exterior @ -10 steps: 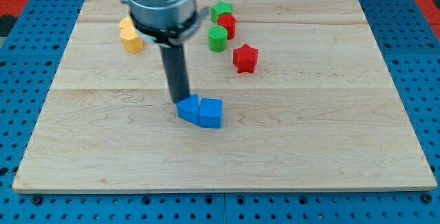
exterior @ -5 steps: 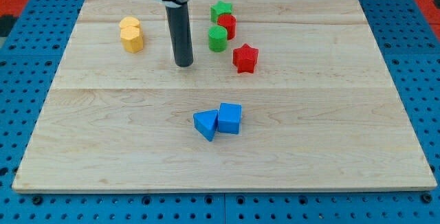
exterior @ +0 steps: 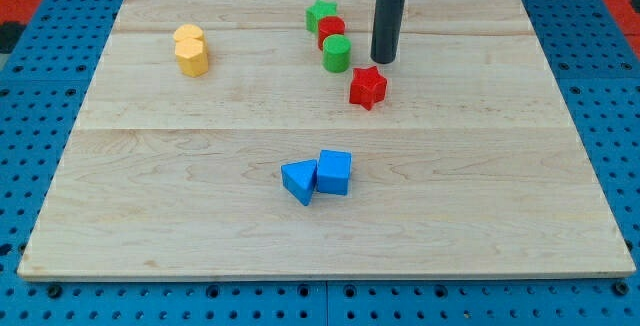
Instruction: Move the red blocks towards the right center of the board
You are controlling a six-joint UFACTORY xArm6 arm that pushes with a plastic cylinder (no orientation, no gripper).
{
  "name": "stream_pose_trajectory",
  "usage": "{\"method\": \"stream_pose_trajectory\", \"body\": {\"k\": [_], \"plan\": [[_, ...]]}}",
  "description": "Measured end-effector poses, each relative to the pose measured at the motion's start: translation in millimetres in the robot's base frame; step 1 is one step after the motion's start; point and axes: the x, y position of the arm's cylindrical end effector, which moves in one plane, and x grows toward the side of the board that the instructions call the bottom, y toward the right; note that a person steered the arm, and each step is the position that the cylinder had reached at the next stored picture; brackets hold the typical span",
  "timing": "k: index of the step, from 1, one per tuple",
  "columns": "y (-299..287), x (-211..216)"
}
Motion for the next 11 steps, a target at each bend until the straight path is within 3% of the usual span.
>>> {"method": "stream_pose_trajectory", "body": {"k": [1,2,3,4,6,8,10,11], "plan": [[-4,-37],[-62,-55],[-119,-33],[-141,13],[-189,56],[-153,69],[-33,69],[-7,70]]}}
